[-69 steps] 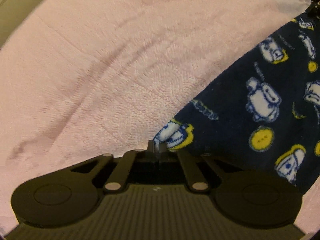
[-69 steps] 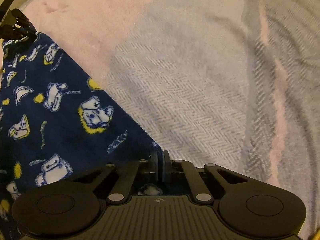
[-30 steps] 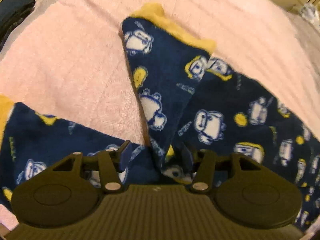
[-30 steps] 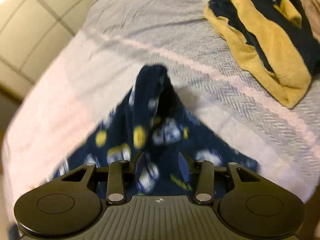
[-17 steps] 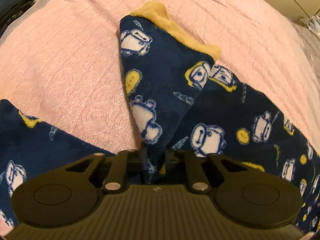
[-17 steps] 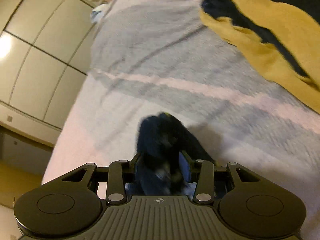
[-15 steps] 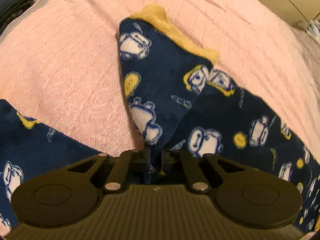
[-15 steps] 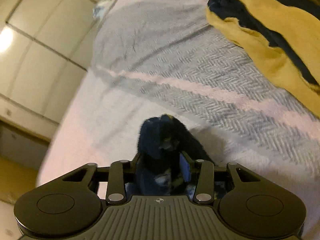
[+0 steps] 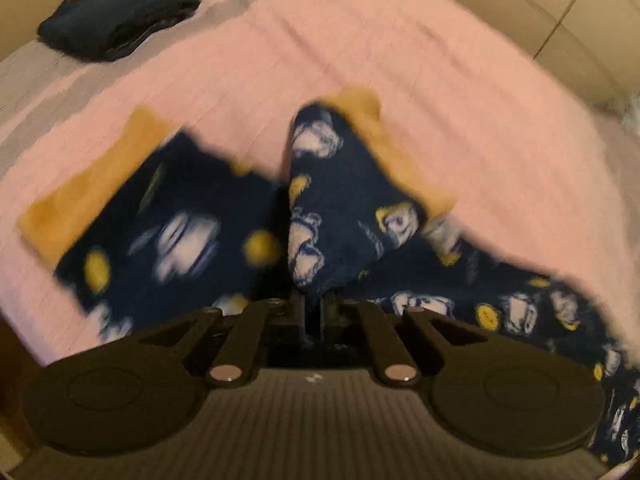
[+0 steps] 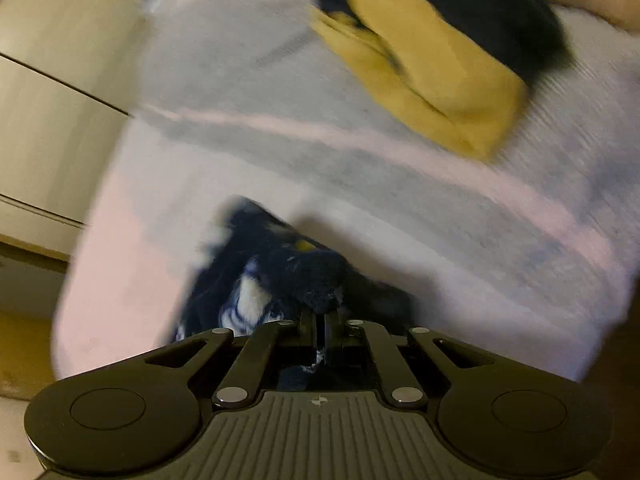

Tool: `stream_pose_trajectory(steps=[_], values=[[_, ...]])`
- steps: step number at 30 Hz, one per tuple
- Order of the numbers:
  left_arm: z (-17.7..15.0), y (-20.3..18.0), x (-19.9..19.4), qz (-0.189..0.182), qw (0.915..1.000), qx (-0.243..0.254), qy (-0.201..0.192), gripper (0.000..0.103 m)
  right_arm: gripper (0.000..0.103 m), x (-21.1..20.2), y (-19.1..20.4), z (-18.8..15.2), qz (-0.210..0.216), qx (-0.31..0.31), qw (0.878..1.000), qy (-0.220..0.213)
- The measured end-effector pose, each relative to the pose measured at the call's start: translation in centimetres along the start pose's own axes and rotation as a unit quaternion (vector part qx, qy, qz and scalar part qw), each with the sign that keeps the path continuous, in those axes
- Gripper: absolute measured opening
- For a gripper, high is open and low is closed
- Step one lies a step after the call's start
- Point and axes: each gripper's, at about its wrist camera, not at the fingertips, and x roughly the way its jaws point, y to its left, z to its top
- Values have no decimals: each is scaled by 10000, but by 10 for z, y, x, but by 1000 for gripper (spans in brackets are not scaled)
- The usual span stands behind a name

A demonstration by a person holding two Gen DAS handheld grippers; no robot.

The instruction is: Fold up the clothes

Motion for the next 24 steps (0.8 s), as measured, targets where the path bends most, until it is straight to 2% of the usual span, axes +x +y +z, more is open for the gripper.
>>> stream_pose_trajectory(steps=[2,6,10,14,16,18,19,20,24], values=[[-16,2,-3,52,9999,63,-124,5,2,3,-3,-5,-240,-231,9994,88],[-28,8,-24,-45,9993,46,-368,5,1,-17,6,-4,28,-618,9981,-78],[-45,10,-20,146,9990,312,-287,5,1,-6,-3,-5,-196,-905,9957,28],[-62,10,-5,281,9988,344,-210,6,2,14,-23,-18,-337,-633,9974,49],[-67,10,-3,376,9982,451,-89,10,2,19,-31,-23,-489,-560,9972,112],[-71,8,-5,485,9970,605,10,15,15,20,-35,-22,-701,-459,9961,260],[-71,7,-11,519,9962,693,-7,19,37,15,-30,-20,-908,-496,9943,267],[-70,6,-19,560,9954,783,-23,20,44,5,-24,-17,-1088,-595,9921,190],[-72,11,-56,573,9933,1005,-87,22,44,-24,21,-18,-1675,-1421,9753,-223]])
